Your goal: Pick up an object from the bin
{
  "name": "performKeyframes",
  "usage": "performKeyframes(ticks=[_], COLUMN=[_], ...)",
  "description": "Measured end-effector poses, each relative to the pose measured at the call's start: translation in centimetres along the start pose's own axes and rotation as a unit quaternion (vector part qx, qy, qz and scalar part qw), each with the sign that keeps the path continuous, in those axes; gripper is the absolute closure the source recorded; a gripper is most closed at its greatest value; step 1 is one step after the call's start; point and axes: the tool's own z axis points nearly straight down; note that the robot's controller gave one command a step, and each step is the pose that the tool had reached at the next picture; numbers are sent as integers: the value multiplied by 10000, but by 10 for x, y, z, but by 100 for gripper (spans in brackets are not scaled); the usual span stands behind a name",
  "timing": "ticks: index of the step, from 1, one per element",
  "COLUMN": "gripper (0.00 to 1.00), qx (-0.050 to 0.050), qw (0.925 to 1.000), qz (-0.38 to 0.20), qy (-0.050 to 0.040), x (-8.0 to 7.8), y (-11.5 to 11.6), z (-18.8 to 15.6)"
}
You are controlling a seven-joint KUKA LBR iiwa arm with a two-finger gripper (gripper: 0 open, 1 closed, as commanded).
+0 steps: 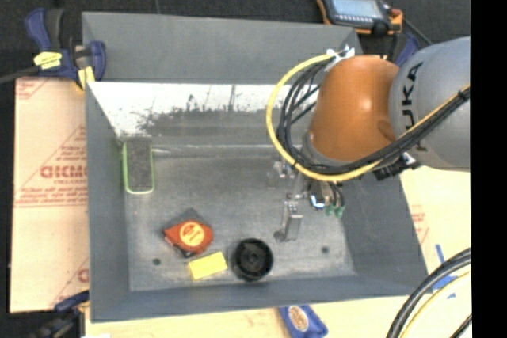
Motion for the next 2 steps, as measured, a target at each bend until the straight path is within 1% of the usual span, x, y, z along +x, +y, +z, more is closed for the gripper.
performKeyframes(ticks=[1,2], gripper=[0,0], qx=[6,0], qw=[9999,9985], qz=[-125,-552], qy=[-27,-53], x=[29,42], y=[30,53], z=[10,54])
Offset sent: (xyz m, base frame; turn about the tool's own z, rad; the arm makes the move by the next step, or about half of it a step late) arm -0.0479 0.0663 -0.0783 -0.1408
